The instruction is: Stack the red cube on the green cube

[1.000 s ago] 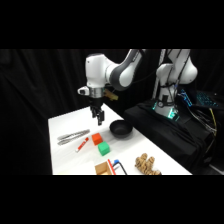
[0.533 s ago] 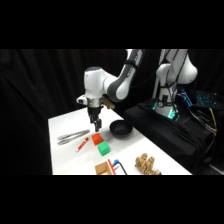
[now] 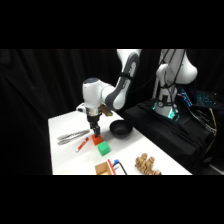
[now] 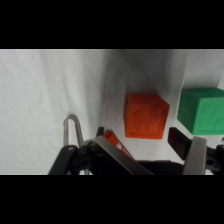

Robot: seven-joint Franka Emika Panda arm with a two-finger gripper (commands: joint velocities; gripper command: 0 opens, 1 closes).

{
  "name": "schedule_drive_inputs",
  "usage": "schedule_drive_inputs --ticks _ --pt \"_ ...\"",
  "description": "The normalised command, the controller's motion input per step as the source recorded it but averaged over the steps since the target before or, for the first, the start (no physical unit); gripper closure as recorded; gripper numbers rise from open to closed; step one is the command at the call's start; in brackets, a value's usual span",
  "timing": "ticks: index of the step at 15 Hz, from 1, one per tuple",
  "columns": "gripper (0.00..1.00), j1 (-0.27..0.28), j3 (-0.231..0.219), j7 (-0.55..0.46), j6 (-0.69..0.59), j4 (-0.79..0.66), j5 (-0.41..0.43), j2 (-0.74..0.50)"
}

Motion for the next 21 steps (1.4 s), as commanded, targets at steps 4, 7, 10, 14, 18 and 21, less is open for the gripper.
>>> schedule_drive_inputs --ticks 4,7,10,14,18,21 --pt "0.00 -0.004 0.037 0.07 0.16 0.07 0.042 0.14" --pt "0.00 0.009 0.046 0.07 0.16 0.05 0.057 0.12" --pt "0.00 0.034 0.021 0.07 0.16 0.04 0.045 0.10" --pt "0.43 0.077 -0.041 0.09 0.15 0.01 -0.008 0.03" --pt "0.68 0.145 -0.145 0.14 0.08 -0.03 -0.104 -0.09" --pt "0.69 0.218 -0.183 0.23 -0.21 -0.15 -0.149 -0.32"
